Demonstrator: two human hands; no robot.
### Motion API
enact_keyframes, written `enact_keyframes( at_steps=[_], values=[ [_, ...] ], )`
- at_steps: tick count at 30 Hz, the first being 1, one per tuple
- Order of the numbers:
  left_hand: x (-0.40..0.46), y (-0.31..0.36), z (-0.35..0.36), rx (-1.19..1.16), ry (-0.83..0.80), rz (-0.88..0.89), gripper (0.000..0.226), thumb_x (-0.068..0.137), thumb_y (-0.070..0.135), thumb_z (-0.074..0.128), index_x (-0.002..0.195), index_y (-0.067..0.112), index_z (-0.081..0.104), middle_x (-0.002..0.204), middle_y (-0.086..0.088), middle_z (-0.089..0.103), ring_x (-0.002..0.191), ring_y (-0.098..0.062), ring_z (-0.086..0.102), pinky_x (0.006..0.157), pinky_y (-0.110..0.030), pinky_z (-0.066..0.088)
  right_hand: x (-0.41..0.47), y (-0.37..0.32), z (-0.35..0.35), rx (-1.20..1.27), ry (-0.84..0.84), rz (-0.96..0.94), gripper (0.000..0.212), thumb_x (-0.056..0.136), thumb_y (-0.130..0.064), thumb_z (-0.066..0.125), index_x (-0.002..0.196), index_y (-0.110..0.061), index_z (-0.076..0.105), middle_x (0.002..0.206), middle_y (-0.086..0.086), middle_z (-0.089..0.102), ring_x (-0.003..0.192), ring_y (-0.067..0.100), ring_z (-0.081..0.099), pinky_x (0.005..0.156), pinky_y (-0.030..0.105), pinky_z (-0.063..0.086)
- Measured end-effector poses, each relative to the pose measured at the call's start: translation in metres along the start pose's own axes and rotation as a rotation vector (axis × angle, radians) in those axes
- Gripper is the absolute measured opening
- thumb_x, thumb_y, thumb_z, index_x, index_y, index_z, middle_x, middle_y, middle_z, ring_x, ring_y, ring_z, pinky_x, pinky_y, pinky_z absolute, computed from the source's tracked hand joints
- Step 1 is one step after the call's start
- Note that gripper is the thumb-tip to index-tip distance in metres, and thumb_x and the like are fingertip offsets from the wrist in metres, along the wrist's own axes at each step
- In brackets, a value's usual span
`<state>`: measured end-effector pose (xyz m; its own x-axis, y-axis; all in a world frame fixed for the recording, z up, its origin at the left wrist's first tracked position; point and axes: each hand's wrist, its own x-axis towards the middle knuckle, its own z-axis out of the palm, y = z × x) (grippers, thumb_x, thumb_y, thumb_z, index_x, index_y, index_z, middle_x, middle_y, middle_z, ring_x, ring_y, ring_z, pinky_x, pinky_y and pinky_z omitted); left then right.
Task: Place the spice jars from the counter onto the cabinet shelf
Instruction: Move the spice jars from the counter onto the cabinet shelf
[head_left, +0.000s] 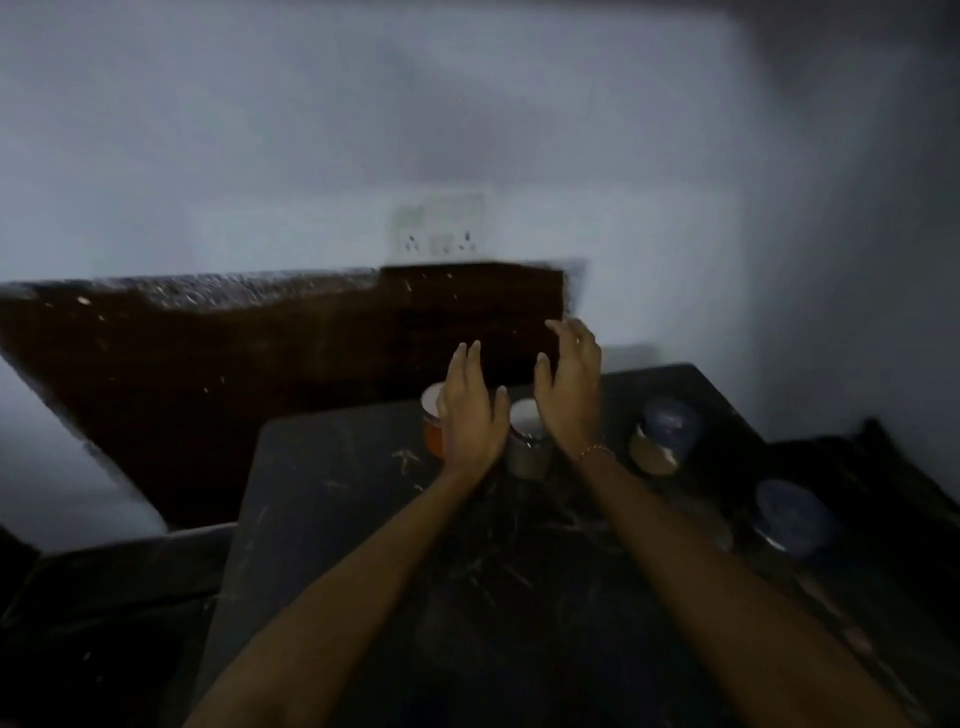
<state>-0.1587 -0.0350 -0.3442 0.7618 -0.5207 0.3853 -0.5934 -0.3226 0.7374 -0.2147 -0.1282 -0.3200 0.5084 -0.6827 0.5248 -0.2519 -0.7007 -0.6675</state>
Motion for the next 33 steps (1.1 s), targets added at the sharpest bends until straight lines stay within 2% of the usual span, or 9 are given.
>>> enact_keyframes(
  at_steps=[5, 10, 15, 17, 21, 25, 29, 31, 33],
  values=[
    [-0.068, -0.003, 0.055, -0.026, -0.253, 0.001, 0.060, 0.092, 0.019, 0.052, 0.146, 0.011, 0.026, 0.156, -0.008, 0.024, 0.145, -0.018, 0.019, 0.119, -0.040, 0.020, -0.069, 0.060, -0.037, -0.219, -0.052, 0.049, 0.040, 0.089, -0.012, 0.052, 0.129, -0.009, 0.050, 0.141, 0.016, 0.044, 0.131, 0.028, 0.040, 0.111, 0.039, 0.033],
    [-0.106, 0.008, 0.112, -0.011, -0.633, 0.047, 0.063, 0.094, 0.027, 0.048, 0.149, 0.018, 0.018, 0.158, -0.004, 0.015, 0.146, -0.018, 0.013, 0.117, -0.044, 0.016, -0.109, 0.122, -0.081, -0.360, -0.130, 0.267, 0.054, 0.087, -0.020, 0.057, 0.137, -0.008, 0.040, 0.147, 0.017, 0.035, 0.136, 0.031, 0.032, 0.112, 0.042, 0.032],
    [-0.116, 0.033, 0.157, -0.189, -0.902, 0.005, 0.071, 0.088, 0.006, 0.052, 0.149, 0.016, 0.018, 0.156, -0.009, 0.021, 0.145, -0.022, 0.019, 0.119, -0.037, 0.019, -0.126, 0.174, -0.107, -0.299, -0.343, 0.480, 0.076, 0.081, -0.030, 0.064, 0.145, -0.015, 0.024, 0.154, 0.015, 0.016, 0.142, 0.033, 0.018, 0.114, 0.044, 0.026],
    [-0.119, 0.038, 0.169, -0.259, -0.941, -0.030, 0.080, 0.081, -0.001, 0.058, 0.149, 0.014, 0.018, 0.154, -0.009, 0.024, 0.143, -0.022, 0.025, 0.116, -0.031, 0.023, -0.127, 0.188, -0.111, -0.243, -0.430, 0.520, 0.084, 0.078, -0.026, 0.068, 0.146, -0.016, 0.020, 0.152, 0.014, 0.018, 0.140, 0.033, 0.022, 0.112, 0.044, 0.029],
    [-0.126, 0.032, 0.182, -0.322, -0.902, -0.078, 0.103, 0.073, 0.008, 0.074, 0.150, 0.019, 0.007, 0.155, -0.003, 0.024, 0.142, -0.016, 0.025, 0.115, -0.032, 0.024, -0.118, 0.191, -0.114, -0.244, -0.338, 0.493, 0.080, 0.071, -0.037, 0.072, 0.139, -0.016, 0.034, 0.134, 0.013, 0.042, 0.120, 0.030, 0.046, 0.094, 0.033, 0.039],
    [-0.116, 0.029, 0.180, -0.279, -0.700, -0.097, 0.118, 0.065, 0.032, 0.081, 0.150, 0.025, 0.000, 0.157, -0.002, 0.018, 0.142, -0.018, 0.024, 0.114, -0.038, 0.025, -0.086, 0.170, -0.114, -0.169, -0.274, 0.487, 0.078, 0.068, -0.051, 0.071, 0.133, -0.020, 0.040, 0.129, 0.009, 0.045, 0.115, 0.024, 0.048, 0.088, 0.027, 0.038],
    [-0.083, 0.043, 0.164, -0.280, -0.424, -0.059, 0.115, 0.059, 0.053, 0.075, 0.148, 0.031, 0.006, 0.152, 0.000, 0.028, 0.136, -0.010, 0.031, 0.107, -0.032, 0.030, -0.043, 0.137, -0.108, -0.056, -0.261, 0.485, 0.076, 0.074, -0.047, 0.070, 0.138, -0.018, 0.038, 0.136, 0.009, 0.044, 0.122, 0.024, 0.045, 0.098, 0.032, 0.041],
    [-0.061, 0.052, 0.153, -0.260, -0.275, -0.077, 0.108, 0.062, 0.047, 0.076, 0.147, 0.026, 0.013, 0.149, -0.002, 0.034, 0.134, -0.014, 0.035, 0.103, -0.026, 0.030, -0.025, 0.120, -0.104, -0.015, -0.250, 0.428, 0.070, 0.077, -0.046, 0.069, 0.135, -0.017, 0.042, 0.135, 0.010, 0.047, 0.122, 0.025, 0.047, 0.101, 0.036, 0.043],
    [-0.040, 0.059, 0.134, -0.325, -0.230, -0.120, 0.101, 0.065, 0.041, 0.077, 0.145, 0.027, 0.017, 0.147, -0.002, 0.037, 0.130, -0.013, 0.040, 0.102, -0.026, 0.033, -0.010, 0.106, -0.104, 0.103, -0.221, 0.359, 0.055, 0.081, -0.044, 0.064, 0.128, -0.019, 0.049, 0.128, 0.008, 0.053, 0.117, 0.023, 0.052, 0.097, 0.039, 0.047]
  ],
)
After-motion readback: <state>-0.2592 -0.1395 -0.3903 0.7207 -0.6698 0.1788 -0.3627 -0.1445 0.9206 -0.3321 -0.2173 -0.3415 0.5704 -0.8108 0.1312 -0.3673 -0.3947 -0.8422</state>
